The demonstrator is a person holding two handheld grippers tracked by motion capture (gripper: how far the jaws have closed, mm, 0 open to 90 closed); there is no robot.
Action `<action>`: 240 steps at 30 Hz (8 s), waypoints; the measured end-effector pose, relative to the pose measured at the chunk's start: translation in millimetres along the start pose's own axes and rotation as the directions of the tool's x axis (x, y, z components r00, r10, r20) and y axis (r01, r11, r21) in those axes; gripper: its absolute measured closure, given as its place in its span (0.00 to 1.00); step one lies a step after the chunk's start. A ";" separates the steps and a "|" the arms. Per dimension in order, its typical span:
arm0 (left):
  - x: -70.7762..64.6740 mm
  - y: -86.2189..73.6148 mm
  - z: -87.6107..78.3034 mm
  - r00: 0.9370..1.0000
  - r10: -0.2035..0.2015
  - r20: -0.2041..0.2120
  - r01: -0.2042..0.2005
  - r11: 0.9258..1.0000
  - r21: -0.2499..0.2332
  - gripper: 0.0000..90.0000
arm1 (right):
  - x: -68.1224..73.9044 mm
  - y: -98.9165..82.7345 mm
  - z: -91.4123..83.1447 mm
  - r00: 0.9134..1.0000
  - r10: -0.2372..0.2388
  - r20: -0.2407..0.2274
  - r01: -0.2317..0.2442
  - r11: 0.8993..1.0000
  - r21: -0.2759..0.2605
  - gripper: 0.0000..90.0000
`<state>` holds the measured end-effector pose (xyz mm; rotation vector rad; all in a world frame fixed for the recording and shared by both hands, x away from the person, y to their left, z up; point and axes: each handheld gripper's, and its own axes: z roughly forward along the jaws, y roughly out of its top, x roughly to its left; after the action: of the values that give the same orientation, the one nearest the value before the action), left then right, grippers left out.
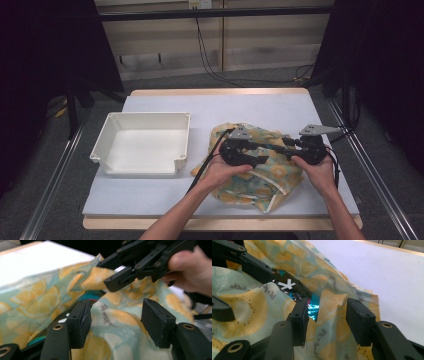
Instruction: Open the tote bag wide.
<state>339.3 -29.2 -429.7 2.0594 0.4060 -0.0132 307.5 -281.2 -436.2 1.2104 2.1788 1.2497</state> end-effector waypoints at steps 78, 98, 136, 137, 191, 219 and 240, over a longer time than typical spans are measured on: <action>-26.5 -22.2 -23.9 0.994 0.081 0.067 -0.079 0.996 -0.042 0.69 | 74.3 -29.6 -44.2 0.994 -0.040 -0.102 0.042 0.999 0.021 0.46; -31.1 -42.1 -12.1 0.991 0.136 0.017 -0.137 0.990 0.031 0.55 | 79.7 -83.0 -68.2 0.997 -0.031 -0.070 0.038 0.995 0.088 1.00; -44.1 0.2 6.6 0.967 0.223 0.124 -0.238 0.965 0.115 0.65 | 78.3 -91.1 -65.3 0.995 -0.019 -0.095 0.025 0.998 0.057 0.71; -45.1 -2.4 9.3 0.963 0.243 0.116 -0.258 0.957 0.130 0.65 | 77.9 -91.3 -65.5 0.995 -0.016 -0.095 0.022 0.998 0.059 0.71; -47.4 -31.1 24.3 0.943 0.328 0.060 -0.333 0.916 0.222 0.96 | 78.3 -94.0 -54.0 0.992 -0.015 -0.128 0.029 0.994 0.107 0.84; -32.3 -4.1 -61.4 0.981 0.160 0.111 -0.148 0.983 -0.107 0.97 | 69.5 -88.5 -55.0 0.997 0.004 -0.075 0.000 0.998 0.056 1.00; -32.3 -4.2 -68.3 0.982 0.157 0.103 -0.146 0.983 -0.110 0.98 | 57.6 -29.5 -71.8 0.994 -0.041 -0.104 0.029 0.994 -0.110 0.61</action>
<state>296.8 21.6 -393.1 1.9734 0.1764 -0.0151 213.2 -279.7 -415.1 1.0815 2.1649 1.4273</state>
